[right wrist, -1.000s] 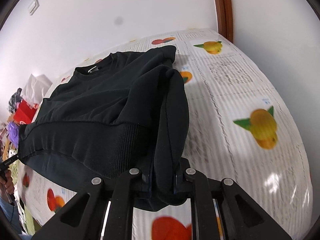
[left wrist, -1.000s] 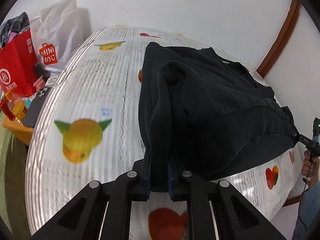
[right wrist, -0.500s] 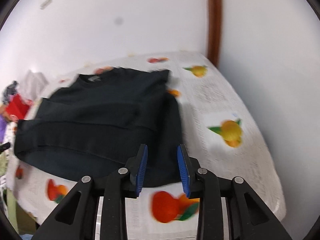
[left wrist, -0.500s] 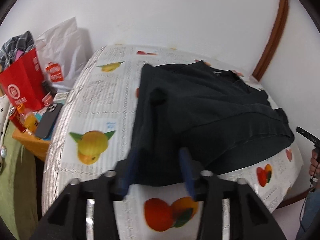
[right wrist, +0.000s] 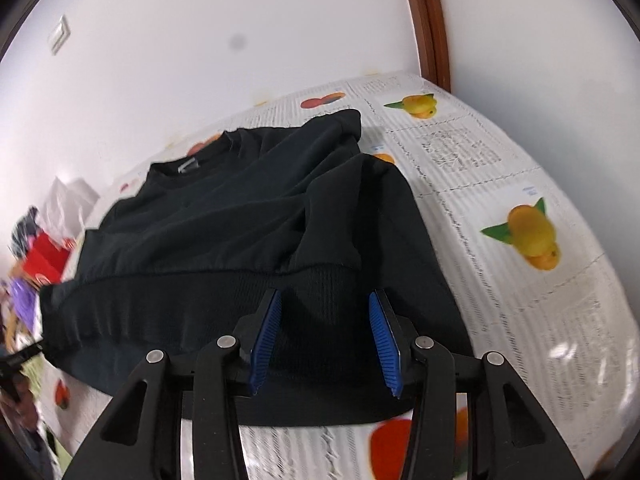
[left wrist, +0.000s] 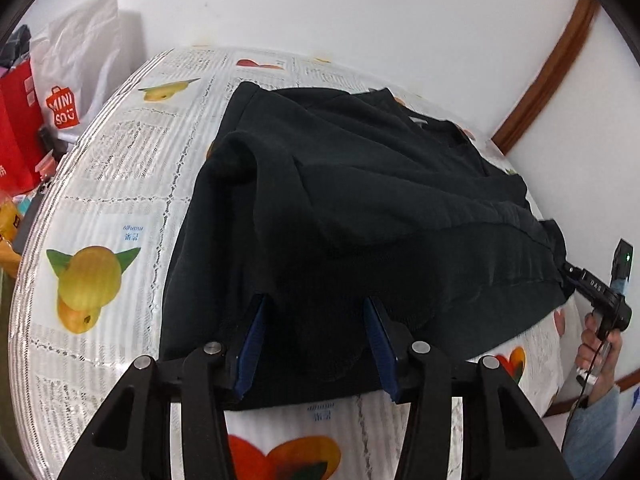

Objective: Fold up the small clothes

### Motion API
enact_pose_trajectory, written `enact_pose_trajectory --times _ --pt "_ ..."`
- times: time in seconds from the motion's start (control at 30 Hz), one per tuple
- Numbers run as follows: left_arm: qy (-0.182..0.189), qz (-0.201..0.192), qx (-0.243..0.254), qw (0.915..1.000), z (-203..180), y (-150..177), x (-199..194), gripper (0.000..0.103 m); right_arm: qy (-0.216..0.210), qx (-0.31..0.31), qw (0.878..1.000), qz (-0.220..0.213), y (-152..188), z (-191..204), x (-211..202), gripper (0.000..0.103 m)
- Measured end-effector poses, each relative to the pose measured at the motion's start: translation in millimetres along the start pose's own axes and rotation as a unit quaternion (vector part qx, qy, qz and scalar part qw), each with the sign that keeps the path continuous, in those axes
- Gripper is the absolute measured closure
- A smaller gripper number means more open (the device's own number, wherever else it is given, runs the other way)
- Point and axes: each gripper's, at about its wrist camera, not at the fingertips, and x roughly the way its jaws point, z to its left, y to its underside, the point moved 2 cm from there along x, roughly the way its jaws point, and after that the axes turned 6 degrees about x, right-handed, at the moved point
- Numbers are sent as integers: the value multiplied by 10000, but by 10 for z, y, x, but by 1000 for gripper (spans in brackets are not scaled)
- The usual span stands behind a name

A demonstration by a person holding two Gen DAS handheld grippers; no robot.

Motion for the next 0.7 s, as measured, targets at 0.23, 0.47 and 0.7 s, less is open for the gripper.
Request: enact_pose_trajectory --times 0.23,0.47,0.7 --pt "177 -442 94 9988 -74 -189 -240 97 -291 -145 9989 -330 -178 164 -99 93" --pt "243 -745 39 9969 -27 -531 -254 97 -831 35 9935 -777 -573 292 -238 94" --pt "46 -554 118 9984 22 -862 126 97 -775 109 9937 -798 -871 336 124 94"
